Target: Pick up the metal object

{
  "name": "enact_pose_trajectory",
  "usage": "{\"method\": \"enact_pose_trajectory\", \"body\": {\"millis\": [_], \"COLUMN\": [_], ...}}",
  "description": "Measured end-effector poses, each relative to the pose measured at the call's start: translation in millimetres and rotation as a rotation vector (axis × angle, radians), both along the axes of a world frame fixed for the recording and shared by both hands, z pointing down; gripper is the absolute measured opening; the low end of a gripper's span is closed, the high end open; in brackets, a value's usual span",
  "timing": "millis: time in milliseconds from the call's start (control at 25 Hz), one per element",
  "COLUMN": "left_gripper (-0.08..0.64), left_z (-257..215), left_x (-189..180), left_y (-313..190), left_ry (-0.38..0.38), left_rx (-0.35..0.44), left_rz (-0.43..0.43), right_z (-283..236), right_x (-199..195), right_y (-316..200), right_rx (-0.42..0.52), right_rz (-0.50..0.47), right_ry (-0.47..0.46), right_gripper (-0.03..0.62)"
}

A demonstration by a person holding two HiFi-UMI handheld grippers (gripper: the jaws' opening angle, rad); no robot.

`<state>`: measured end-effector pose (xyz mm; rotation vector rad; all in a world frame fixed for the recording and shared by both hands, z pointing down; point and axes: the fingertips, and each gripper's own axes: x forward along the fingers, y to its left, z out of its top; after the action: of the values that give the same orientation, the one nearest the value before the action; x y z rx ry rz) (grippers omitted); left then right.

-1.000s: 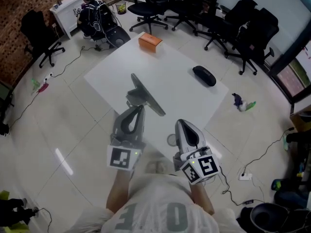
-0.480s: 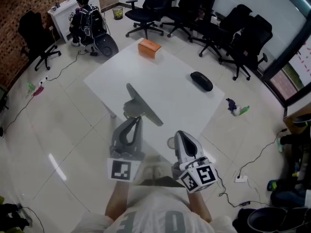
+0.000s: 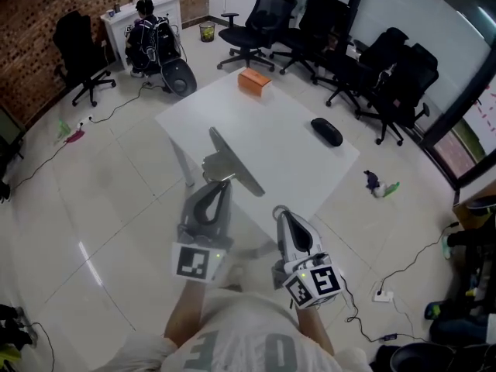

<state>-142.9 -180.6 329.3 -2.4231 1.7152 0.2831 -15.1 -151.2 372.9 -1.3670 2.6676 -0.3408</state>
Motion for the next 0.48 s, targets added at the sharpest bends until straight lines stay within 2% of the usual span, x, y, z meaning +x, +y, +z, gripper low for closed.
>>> {"method": "enact_pose_trajectory", "body": {"millis": [120,320,480], "left_gripper": [0.009,0.009,0.009], "left_z": [-2.5,5.8,12.4], "left_x": [2.1,24.3,39.2], "left_y": [41.9,124.5,202.9], "left_ry": [-0.008,-0.014,-0.023], "left_rx": [-0.004,-0.018,-0.006], "left_rz": [-0.022,-0.075,-0.117], "right_z": [4.1,28.2,58.9], "right_x": [10.6,59.0,83.0], "right_y": [42.7,125.4,207.2], "right_rx": [0.002,-0.018,-0.045], "right_rz": [0.025,0.072,0.065], "right_ry": [0.007,-0.02,-0.032], "right_gripper": [0.012,0.012,0.012]}}
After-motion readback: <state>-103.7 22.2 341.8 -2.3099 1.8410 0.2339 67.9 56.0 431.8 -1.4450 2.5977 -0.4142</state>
